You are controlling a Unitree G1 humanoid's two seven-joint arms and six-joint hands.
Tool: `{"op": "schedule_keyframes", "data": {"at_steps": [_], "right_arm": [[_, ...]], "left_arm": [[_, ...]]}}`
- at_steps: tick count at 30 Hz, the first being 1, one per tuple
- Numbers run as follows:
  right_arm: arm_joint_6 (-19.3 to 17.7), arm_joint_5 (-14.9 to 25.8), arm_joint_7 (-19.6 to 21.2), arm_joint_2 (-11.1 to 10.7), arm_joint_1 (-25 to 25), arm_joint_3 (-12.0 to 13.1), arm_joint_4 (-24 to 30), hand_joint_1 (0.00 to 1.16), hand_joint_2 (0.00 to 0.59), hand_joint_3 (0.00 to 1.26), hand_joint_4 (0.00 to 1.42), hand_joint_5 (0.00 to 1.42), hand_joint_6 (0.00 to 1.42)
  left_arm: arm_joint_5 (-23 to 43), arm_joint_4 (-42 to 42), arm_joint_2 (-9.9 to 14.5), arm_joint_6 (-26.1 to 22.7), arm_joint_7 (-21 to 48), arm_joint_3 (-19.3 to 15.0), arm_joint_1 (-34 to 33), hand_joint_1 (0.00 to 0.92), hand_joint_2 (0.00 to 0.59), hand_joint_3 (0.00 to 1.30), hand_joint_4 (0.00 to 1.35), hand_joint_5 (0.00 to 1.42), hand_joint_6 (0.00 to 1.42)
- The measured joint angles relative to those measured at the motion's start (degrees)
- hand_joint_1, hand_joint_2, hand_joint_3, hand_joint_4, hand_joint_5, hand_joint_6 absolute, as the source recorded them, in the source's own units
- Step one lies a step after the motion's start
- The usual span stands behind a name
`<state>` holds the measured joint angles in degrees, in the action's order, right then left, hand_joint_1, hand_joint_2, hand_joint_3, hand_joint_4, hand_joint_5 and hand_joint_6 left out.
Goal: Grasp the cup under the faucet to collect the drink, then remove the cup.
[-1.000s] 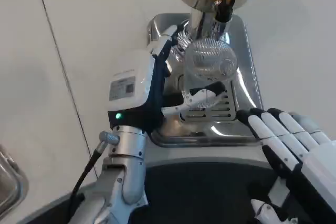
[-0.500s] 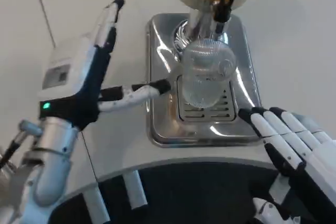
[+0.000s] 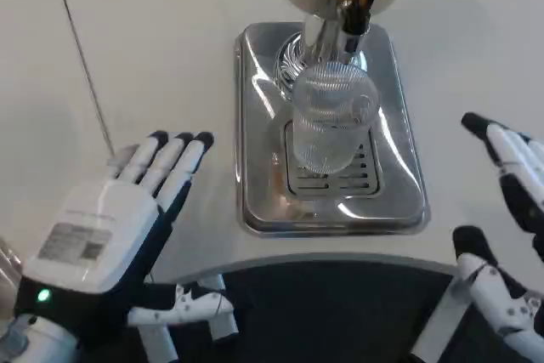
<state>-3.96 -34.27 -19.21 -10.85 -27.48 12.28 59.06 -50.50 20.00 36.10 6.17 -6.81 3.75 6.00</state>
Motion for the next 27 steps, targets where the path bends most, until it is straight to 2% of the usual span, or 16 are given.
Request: {"op": "schedule_keyframes", "data": {"at_steps": [7, 11, 18, 23, 27], "right_arm": [[8.5, 4.6, -1.5, 1.3, 7.8, 0.9, 0.2, 0.26, 0.586, 0.00, 0.00, 0.00, 0.01], [14.5, 5.2, -2.3, 1.3, 12.5, 1.1, 0.2, 0.30, 0.586, 0.00, 0.00, 0.00, 0.00], [25.4, 4.8, -2.5, 0.5, 22.8, -0.9, -0.1, 0.32, 0.586, 0.00, 0.00, 0.00, 0.00], [28.9, 4.8, -2.4, -0.5, 28.0, -2.6, -0.9, 0.32, 0.586, 0.00, 0.00, 0.00, 0.00], [30.1, 5.6, -2.4, -0.9, 31.2, -4.1, -2.3, 0.33, 0.586, 0.00, 0.00, 0.00, 0.00]], "left_arm": [[0.1, 1.4, -1.6, 0.0, 0.0, -0.9, 3.3, 0.174, 0.048, 0.00, 0.00, 0.00, 0.08], [0.1, 2.2, -2.7, 0.0, 0.3, -0.9, 4.0, 0.168, 0.049, 0.00, 0.00, 0.02, 0.09], [0.1, 3.1, -4.2, 0.1, 1.3, -0.2, 5.5, 0.169, 0.058, 0.00, 0.00, 0.03, 0.09], [0.0, 3.2, -4.7, 0.1, 1.6, 0.1, 6.8, 0.168, 0.057, 0.00, 0.00, 0.03, 0.09], [0.0, 3.3, -5.2, 0.1, 2.1, 0.3, 7.0, 0.167, 0.053, 0.00, 0.00, 0.03, 0.09]]}}
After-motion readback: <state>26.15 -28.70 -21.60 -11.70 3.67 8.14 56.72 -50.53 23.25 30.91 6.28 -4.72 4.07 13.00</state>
